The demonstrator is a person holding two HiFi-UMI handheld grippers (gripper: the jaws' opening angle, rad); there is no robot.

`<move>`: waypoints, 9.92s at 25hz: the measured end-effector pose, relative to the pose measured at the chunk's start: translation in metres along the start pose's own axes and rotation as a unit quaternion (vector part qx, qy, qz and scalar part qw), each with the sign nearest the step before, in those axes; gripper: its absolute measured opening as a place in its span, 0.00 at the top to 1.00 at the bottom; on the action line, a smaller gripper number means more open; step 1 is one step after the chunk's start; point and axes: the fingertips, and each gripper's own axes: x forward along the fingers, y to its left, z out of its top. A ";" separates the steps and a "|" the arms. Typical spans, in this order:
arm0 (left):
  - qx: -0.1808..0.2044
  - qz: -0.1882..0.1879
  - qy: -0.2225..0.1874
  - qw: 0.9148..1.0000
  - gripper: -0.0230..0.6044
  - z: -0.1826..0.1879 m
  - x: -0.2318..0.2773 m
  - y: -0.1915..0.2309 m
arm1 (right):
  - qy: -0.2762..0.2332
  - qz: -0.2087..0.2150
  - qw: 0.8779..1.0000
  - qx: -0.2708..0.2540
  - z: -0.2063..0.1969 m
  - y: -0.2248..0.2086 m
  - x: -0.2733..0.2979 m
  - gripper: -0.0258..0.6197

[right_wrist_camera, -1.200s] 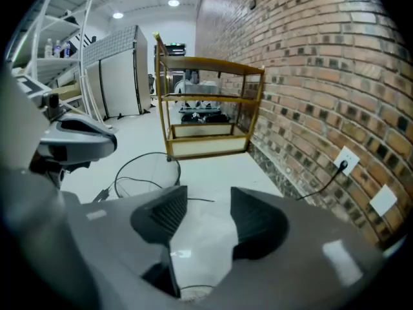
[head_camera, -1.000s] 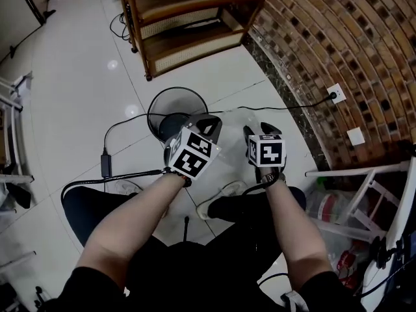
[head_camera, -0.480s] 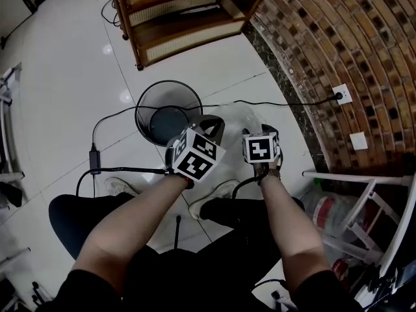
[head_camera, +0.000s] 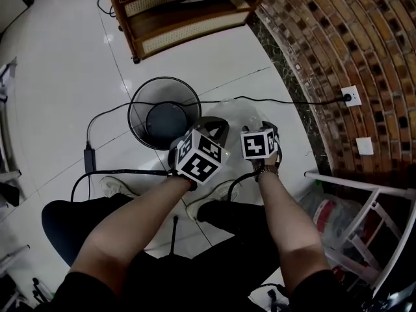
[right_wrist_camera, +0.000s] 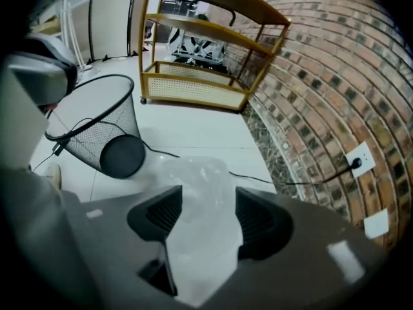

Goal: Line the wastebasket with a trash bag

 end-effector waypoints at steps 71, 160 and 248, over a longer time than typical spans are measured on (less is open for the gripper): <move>-0.307 0.109 -0.081 0.942 0.57 -0.010 -0.163 0.084 | -0.267 0.060 0.962 0.016 0.168 -0.015 -0.339 0.95; -0.134 0.180 0.125 0.966 0.94 -0.104 -0.184 0.196 | -0.119 0.196 0.969 0.090 0.119 0.115 -0.061 0.84; -0.188 0.173 0.165 0.953 0.96 -0.139 -0.181 0.220 | -0.069 0.230 0.965 0.109 0.112 0.142 -0.029 0.81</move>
